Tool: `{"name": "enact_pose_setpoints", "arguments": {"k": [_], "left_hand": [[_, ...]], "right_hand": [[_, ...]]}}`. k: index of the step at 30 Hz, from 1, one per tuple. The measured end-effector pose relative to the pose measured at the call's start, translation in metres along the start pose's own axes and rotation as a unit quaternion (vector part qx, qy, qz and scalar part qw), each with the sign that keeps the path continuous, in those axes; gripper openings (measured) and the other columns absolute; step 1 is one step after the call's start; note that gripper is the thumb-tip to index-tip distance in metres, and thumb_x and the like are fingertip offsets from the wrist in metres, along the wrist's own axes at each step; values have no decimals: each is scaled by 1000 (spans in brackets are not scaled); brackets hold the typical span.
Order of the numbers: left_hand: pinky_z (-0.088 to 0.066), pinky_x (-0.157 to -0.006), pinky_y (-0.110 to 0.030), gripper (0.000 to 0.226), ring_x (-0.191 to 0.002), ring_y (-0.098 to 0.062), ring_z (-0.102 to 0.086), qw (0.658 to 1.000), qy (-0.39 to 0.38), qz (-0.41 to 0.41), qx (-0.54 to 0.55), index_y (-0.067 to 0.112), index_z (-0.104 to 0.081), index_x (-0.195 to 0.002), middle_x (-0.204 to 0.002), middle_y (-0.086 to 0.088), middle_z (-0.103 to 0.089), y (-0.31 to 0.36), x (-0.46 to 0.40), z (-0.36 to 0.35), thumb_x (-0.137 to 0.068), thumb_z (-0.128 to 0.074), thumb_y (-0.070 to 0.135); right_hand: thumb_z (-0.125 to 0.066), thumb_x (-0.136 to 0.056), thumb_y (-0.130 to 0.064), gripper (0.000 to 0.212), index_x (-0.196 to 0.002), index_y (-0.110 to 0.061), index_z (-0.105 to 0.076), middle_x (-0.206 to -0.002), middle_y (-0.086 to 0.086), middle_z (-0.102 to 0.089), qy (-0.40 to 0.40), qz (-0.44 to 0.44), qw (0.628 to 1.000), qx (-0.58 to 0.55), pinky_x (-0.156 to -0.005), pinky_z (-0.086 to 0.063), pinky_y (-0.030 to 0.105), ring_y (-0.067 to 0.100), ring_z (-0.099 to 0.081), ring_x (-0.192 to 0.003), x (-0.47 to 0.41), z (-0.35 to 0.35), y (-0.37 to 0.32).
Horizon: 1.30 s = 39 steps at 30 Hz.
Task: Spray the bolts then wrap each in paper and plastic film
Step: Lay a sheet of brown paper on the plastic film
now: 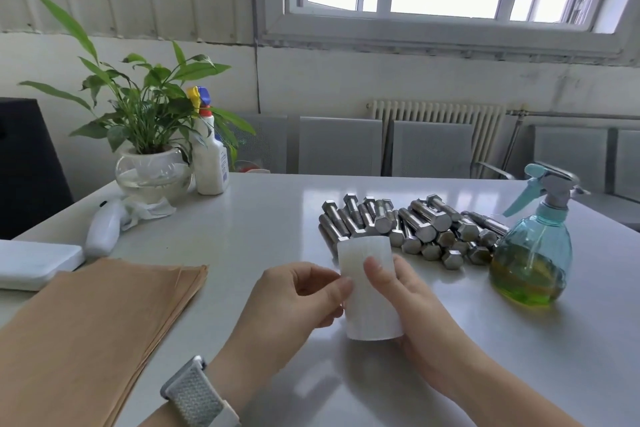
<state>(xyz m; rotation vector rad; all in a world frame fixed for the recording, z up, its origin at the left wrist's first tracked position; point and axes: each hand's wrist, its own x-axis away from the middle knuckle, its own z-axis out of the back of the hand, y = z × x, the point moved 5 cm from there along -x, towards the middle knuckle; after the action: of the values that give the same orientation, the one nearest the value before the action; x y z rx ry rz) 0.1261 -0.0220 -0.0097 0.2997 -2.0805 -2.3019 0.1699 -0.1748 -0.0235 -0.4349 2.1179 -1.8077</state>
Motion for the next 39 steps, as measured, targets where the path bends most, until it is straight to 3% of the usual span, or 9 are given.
{"name": "enact_pose_setpoints", "arguments": {"k": [3, 8, 13, 16, 20, 23, 26, 32, 39], "left_hand": [[-58, -68, -24, 9, -74, -14, -73, 998, 3, -28, -58, 21, -78, -83, -77, 2, -76, 2, 2, -3, -83, -75, 29], [-56, -62, -20, 12, -69, -14, -73, 997, 19, -21, -65, 20, -77, -74, -71, -1, -74, 1, -1, 0, -84, -70, 18], [-56, -60, -23, 15, -64, -18, -72, 994, 30, -35, -98, 21, -72, -70, -68, -3, -73, 0, -2, 3, -82, -67, 14], [-56, -58, -26, 10, -63, -21, -72, 998, 40, -18, -55, 14, -69, -70, -69, -7, -72, 0, -5, 8, -79, -65, 11], [-57, -54, -30, 10, -64, -26, -71, 997, 58, 23, 38, 2, -66, -80, -75, -11, -72, -2, -7, 15, -84, -61, 10], [-60, -62, -32, 12, -70, -21, -72, 999, 27, -6, -16, 15, -73, -78, -79, -5, -74, 2, -3, 8, -76, -68, 27], [-58, -71, -26, 21, -73, -10, -72, 992, -13, -40, -121, 36, -74, -81, -74, 8, -74, 4, 4, -3, -67, -66, 48], [-60, -73, -31, 8, -68, -14, -72, 993, 3, -32, -115, 28, -75, -73, -67, 1, -74, 2, 0, -1, -75, -68, 31], [-61, -68, -33, 7, -66, -18, -73, 996, 30, -10, -87, 14, -71, -69, -69, -5, -73, 1, -2, 4, -74, -66, 15]], "right_hand": [[-70, -73, -58, 48, -112, -32, -60, -101, 2, -73, 41, 48, 996, 68, -68, -53, 24, 17, -71, -90, 2, 0, -4], [-70, -74, -56, 36, -106, -47, -55, -101, -2, -71, 40, 93, 989, 108, -68, -53, 23, 14, -71, -89, 5, -4, -6], [-71, -73, -52, 47, -114, -34, -56, -98, -1, -71, 50, 88, 991, 87, -65, -52, 19, 13, -71, -84, 4, -3, -4], [-72, -68, -56, 53, -113, -31, -60, -99, 0, -71, 61, 63, 995, 56, -67, -56, 27, 12, -70, -85, 3, 1, -3], [-73, -64, -60, 57, -110, -29, -63, -94, -1, -72, 65, 33, 997, 23, -83, -57, 48, 13, -69, -83, 2, 8, -1], [-74, -64, -60, 58, -111, -29, -62, -99, 2, -71, 72, 43, 996, 29, -77, -57, 41, 16, -70, -86, 2, 7, -2], [-74, -61, -64, 61, -112, -34, -56, -97, -4, -71, 76, 83, 991, 69, -71, -56, 32, 15, -71, -87, 3, 2, -4], [-68, -64, -70, 44, -101, -58, -47, -97, -19, -68, 90, 141, 974, 155, -69, -58, 31, 10, -71, -83, 6, -4, -4], [-72, -67, -59, 56, -113, -31, -55, -94, -7, -71, 65, 95, 992, 49, -64, -54, 23, 11, -71, -85, 6, 0, -5]]}}
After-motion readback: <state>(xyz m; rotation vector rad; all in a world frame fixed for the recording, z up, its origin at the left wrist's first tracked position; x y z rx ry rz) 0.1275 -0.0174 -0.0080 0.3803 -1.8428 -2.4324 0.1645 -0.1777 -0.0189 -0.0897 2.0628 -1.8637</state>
